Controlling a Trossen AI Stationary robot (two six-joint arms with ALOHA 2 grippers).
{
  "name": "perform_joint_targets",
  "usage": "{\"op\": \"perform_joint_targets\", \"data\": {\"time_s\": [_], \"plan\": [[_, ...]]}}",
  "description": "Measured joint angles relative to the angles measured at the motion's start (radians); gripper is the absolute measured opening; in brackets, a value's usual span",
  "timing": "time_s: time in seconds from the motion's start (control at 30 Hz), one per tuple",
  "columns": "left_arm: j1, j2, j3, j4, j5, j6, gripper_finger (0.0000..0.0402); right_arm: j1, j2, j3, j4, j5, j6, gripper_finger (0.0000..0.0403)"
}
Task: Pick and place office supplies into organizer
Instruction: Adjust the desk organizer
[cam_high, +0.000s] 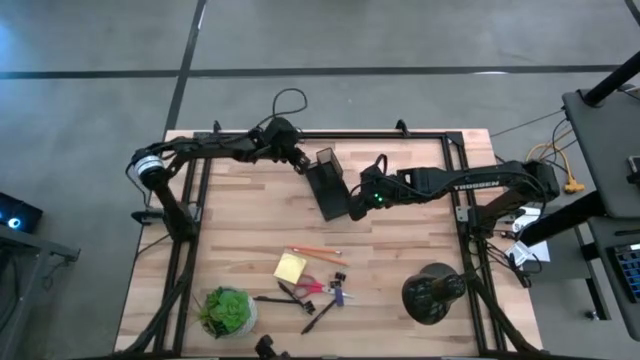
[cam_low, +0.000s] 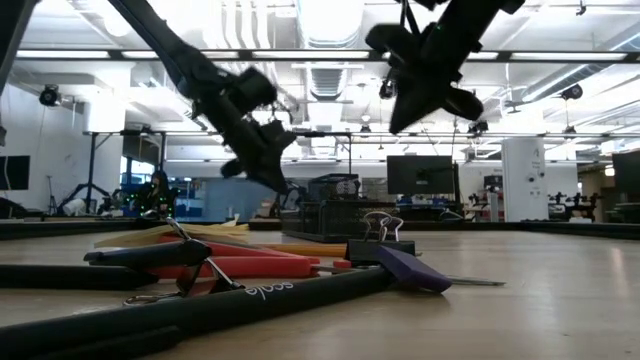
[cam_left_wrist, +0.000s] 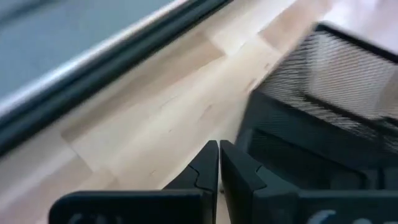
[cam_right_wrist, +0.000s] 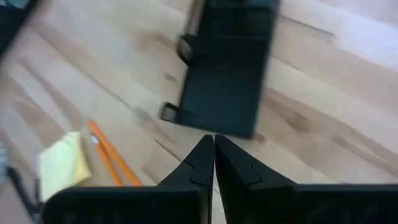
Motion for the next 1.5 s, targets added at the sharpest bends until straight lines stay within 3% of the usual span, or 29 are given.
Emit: {"op": "perform_joint_targets", "data": {"time_s": [0.3,0.53,1.1,1.2,1.37,1.5], "plan": [[0.014,0.096,0.045,-0.013,0.155,-0.171,0.0000,-0.009,0.000,0.027,0.020,0.008,-0.019,0.0009],[0.004,0.137,0.073,-0.107,0.247,-0.196,0.0000,-0.012,0.000,0.031,0.020,0.010,-0.023,0.0009],[-0.289,-0.029,-0.044,-0.259,0.323,-0.196,0.0000,-0.053,0.000,0.027,-0.041,0.016,-0.045,0.0009],[-0.305,-0.084,-0.069,-0.250,0.321,-0.196,0.0000,-0.059,0.000,0.019,-0.066,0.003,-0.044,0.0009],[-0.295,-0.186,-0.110,-0.284,0.068,-0.196,0.0000,-0.048,0.001,0.000,-0.067,-0.122,-0.020,0.0009],[-0.269,-0.259,-0.132,-0.275,0.034,-0.197,0.0000,-0.002,0.002,-0.024,-0.067,-0.218,0.006,0.0009]]}}
